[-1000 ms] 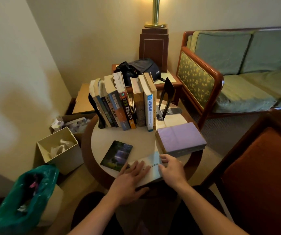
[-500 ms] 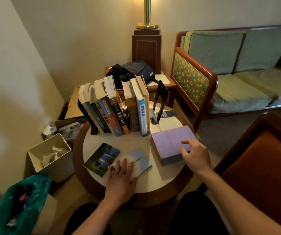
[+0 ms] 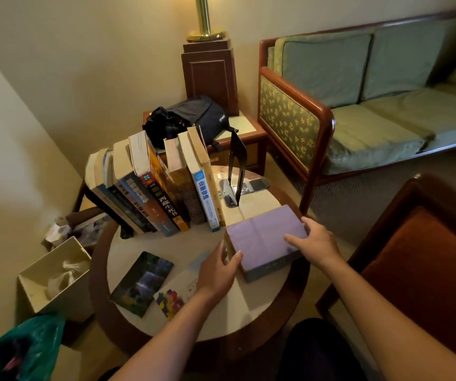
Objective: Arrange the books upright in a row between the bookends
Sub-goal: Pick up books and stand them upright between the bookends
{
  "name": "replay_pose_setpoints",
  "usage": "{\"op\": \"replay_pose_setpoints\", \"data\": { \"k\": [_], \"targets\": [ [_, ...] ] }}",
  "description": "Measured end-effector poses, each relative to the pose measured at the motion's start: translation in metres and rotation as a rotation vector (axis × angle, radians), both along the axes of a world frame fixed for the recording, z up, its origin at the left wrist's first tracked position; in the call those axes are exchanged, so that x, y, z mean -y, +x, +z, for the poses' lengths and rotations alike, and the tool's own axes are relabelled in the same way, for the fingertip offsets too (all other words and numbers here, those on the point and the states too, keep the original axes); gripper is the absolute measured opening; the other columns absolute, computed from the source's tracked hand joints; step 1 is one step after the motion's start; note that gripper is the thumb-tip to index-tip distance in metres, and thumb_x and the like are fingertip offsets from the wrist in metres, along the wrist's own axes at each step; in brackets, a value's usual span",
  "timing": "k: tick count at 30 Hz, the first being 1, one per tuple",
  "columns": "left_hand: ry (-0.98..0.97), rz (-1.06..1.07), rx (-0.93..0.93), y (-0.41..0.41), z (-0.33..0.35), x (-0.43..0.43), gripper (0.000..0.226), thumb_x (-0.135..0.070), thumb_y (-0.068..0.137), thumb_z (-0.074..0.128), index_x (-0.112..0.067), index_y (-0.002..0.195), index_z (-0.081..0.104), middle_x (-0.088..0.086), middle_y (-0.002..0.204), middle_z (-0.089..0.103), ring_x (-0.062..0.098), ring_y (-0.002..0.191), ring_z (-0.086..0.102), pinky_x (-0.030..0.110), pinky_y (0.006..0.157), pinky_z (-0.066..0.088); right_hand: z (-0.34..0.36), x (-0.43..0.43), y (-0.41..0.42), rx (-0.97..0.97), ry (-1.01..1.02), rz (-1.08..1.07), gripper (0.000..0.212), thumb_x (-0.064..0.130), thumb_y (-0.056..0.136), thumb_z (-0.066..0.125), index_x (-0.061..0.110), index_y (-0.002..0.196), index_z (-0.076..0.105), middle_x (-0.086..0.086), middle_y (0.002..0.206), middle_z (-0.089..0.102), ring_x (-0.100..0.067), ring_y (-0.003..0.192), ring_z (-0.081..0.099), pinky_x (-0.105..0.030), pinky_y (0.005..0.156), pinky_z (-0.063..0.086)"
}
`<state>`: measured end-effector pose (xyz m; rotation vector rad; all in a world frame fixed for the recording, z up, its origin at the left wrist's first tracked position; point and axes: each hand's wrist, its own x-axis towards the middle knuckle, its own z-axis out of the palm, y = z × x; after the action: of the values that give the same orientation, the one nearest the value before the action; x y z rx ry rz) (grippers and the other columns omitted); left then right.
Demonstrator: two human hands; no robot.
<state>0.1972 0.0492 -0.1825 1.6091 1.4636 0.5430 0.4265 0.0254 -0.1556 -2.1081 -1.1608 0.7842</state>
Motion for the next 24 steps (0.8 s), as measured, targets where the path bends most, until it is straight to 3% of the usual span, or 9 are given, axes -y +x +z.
{"op": "replay_pose_setpoints", "data": {
  "k": [1, 3, 7, 10, 15, 20, 24],
  "targets": [
    [0.003, -0.003, 0.057, 0.007, 0.001, -0.003, 0.037, -0.041, 0.098, 0.058, -0.034, 0.134, 0.052, -0.012, 0.131, 0.060, 0.012, 0.124, 0.056, 0.027, 0.090, 0.046, 0.000, -0.003, 0.002, -0.016, -0.010, 0.001, 0.077, 0.033, 0.088, 0.075, 0.011, 0.152, 0.038, -0.010, 0.151, 0.047, -0.030, 0.136, 0.047, -0.044, 0.103, 0.047],
    [-0.032, 0.003, 0.155, 0.018, 0.001, -0.006, 0.047, -0.036, 0.097, 0.061, -0.035, 0.141, 0.046, -0.013, 0.134, 0.058, 0.008, 0.122, 0.055, 0.026, 0.092, 0.049, -0.003, -0.007, 0.006, -0.035, -0.034, 0.029, 0.080, 0.036, 0.088, 0.075, 0.012, 0.154, 0.036, -0.009, 0.153, 0.044, -0.030, 0.138, 0.045, -0.044, 0.104, 0.046],
    [-0.055, 0.092, 0.179, 0.028, -0.011, -0.008, 0.072, -0.037, 0.090, 0.070, -0.033, 0.152, 0.035, -0.012, 0.138, 0.056, 0.008, 0.121, 0.053, 0.039, 0.102, 0.050, -0.013, -0.008, 0.008, -0.043, -0.033, 0.015, 0.080, 0.039, 0.088, 0.075, 0.015, 0.154, 0.036, -0.006, 0.151, 0.047, -0.028, 0.134, 0.048, -0.042, 0.102, 0.047],
    [-0.097, 0.128, 0.193, 0.027, -0.016, -0.012, 0.078, -0.031, 0.088, 0.073, -0.032, 0.154, 0.032, -0.010, 0.141, 0.055, 0.012, 0.127, 0.053, 0.043, 0.106, 0.048, -0.021, -0.007, 0.004, -0.056, -0.038, -0.041, 0.075, 0.040, 0.086, 0.076, 0.018, 0.149, 0.041, -0.003, 0.146, 0.050, -0.025, 0.128, 0.051, -0.036, 0.094, 0.047],
    [-0.130, 0.034, 0.217, 0.022, -0.010, -0.016, 0.075, -0.018, 0.092, 0.069, -0.027, 0.154, 0.028, -0.018, 0.134, 0.049, 0.002, 0.119, 0.047, 0.020, 0.094, 0.043, -0.028, 0.003, 0.003, -0.134, -0.067, -0.150, 0.067, 0.041, 0.076, 0.085, 0.022, 0.127, 0.046, -0.003, 0.133, 0.051, -0.020, 0.114, 0.052, -0.030, 0.079, 0.047],
    [-0.186, -0.010, 0.224, 0.015, -0.004, -0.008, 0.067, -0.016, 0.094, 0.066, -0.026, 0.152, 0.034, -0.007, 0.141, 0.054, 0.010, 0.123, 0.052, 0.031, 0.102, 0.046, -0.022, 0.016, 0.004, -0.209, -0.169, -0.163, 0.071, 0.043, 0.073, 0.086, 0.026, 0.119, 0.035, -0.003, 0.126, 0.046, -0.022, 0.108, 0.052, -0.028, 0.065, 0.045],
    [-0.206, 0.005, 0.197, 0.015, 0.002, 0.004, 0.057, -0.015, 0.096, 0.061, -0.027, 0.149, 0.042, -0.011, 0.128, 0.058, 0.011, 0.113, 0.055, 0.033, 0.098, 0.048, 0.003, 0.024, 0.007, -0.217, -0.219, -0.093, 0.074, 0.035, 0.077, 0.085, 0.028, 0.127, 0.031, -0.007, 0.132, 0.044, -0.021, 0.103, 0.050, -0.029, 0.063, 0.042]
  ]
}}
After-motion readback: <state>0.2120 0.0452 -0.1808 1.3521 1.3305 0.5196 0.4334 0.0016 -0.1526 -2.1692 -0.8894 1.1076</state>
